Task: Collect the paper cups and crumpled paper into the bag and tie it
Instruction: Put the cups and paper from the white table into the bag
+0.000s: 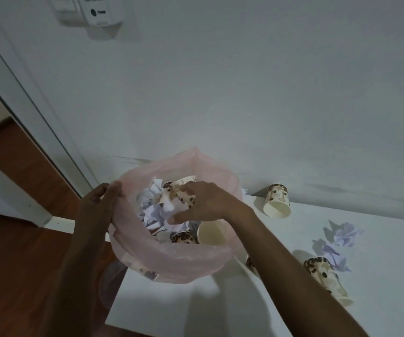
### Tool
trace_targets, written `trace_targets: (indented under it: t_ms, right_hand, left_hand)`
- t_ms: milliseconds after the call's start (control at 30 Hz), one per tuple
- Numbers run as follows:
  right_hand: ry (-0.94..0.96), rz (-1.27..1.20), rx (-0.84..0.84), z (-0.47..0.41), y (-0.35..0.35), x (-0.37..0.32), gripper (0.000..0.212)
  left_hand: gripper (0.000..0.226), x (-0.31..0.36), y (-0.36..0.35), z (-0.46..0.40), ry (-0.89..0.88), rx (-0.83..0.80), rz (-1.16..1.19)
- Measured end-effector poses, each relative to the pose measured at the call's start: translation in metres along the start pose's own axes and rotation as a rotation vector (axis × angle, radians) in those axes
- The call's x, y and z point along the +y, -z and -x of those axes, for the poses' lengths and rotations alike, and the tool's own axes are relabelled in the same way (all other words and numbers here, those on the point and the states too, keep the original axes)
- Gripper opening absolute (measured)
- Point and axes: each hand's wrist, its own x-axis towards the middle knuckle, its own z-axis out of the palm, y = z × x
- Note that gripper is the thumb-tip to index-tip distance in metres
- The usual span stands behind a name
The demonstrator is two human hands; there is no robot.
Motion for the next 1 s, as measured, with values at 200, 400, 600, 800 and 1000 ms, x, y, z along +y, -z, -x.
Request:
trace_targets:
  t_ms: [200,400,600,800,1000]
  right_hand:
    - [0.039,-0.552,0.616,-0.019,0.027,0.046,0.020]
    - [-0.355,-0.178,0.626,-0.075,0.016,0.114,0.020]
    - [-0.352,0.326,0.257,-0.107,-0.020,0.112,0.041]
    - [-0.355,0.307,0.264,-0.119,-0.049,0.112,0.049]
    - [-0.302,0.158,0.456,-0.126,-0.063,0.125,0.019]
  left_hand:
    - [0.023,0.002,0.021,-0.014,-0.033,0.059,-0.014]
    - [0.023,-0.009,0.024,-0.026,-0.004,0.061,0.043]
    - [0.023,-0.027,0.039,-0.036,0.032,0.038,0.075]
    - [0.022,-0.036,0.052,-0.042,0.083,0.041,0.105]
    - [0.024,-0.035,0.055,-0.043,0.086,0.043,0.096]
